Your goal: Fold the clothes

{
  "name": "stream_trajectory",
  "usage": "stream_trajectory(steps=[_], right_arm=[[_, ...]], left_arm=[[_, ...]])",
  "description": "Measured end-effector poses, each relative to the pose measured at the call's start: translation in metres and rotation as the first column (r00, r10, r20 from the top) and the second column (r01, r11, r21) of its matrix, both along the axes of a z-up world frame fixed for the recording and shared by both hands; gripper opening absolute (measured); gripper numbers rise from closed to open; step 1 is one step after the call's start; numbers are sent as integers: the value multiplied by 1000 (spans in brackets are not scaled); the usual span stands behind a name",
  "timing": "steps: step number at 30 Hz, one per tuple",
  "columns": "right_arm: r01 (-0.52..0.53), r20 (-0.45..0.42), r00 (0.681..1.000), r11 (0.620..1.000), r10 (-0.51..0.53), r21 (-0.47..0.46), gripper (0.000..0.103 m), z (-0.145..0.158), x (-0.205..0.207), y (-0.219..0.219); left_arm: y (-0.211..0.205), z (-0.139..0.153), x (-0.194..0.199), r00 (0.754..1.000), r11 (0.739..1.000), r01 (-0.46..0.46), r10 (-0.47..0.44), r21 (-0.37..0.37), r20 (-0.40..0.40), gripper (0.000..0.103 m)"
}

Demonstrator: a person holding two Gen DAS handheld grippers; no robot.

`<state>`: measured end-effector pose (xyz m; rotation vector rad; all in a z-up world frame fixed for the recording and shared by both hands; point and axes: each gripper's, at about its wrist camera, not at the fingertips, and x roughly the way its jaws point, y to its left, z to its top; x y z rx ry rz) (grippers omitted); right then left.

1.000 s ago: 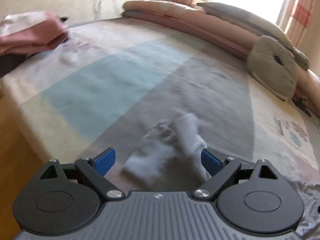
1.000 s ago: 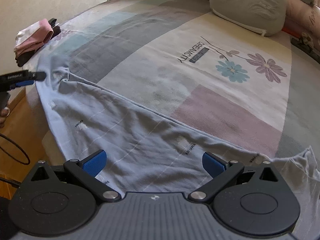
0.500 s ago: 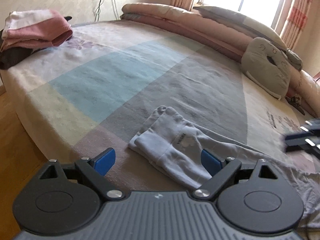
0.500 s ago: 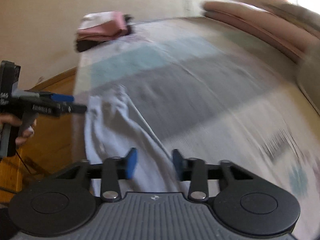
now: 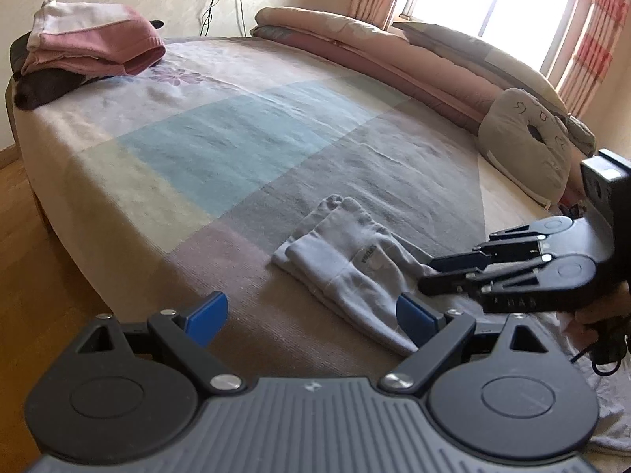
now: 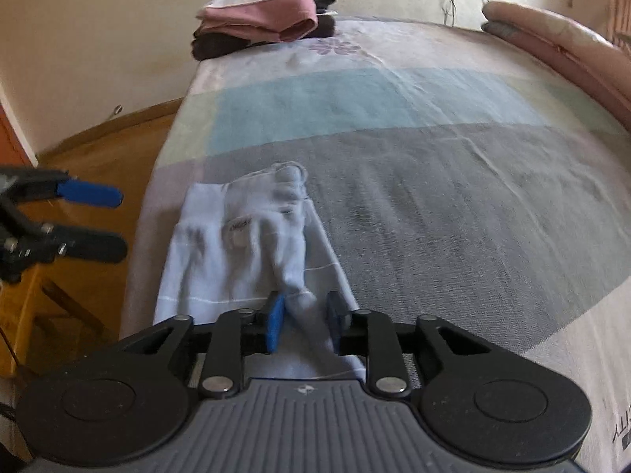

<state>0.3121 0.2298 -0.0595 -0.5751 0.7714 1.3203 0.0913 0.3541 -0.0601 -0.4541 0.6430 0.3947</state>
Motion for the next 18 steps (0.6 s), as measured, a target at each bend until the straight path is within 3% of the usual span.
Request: stream_trajectory(steps=[4,5,6,11,13,18], right_arm=[[-27,91,995,1000,28,-16,25,0,-15,1],[-27,98,995,999,29,-21,10,2,-17,2],[-20,121,992,1000,21,-11,7,5,-18,2],[16,239,971,999,-26,47,10,16,-19,3],[18,173,985,1000,-18,0,13,13,-12,8],[38,89,995,996,-46,81,17,26,-9,3]], left_arm=[[0,0,5,1000,1000,9,-9,7,2,92],[0,1,6,1000,1000,13,-13,13,4,92],[-1,2,6,1000,1000,16,-17,18,6,92],[1,5,8,1000,1000,22,-22,18,16,92],[2,5,8,1000,1000,22,-23,20,15,92],[4,7,7,1000,999,17,-17,31,17,92]])
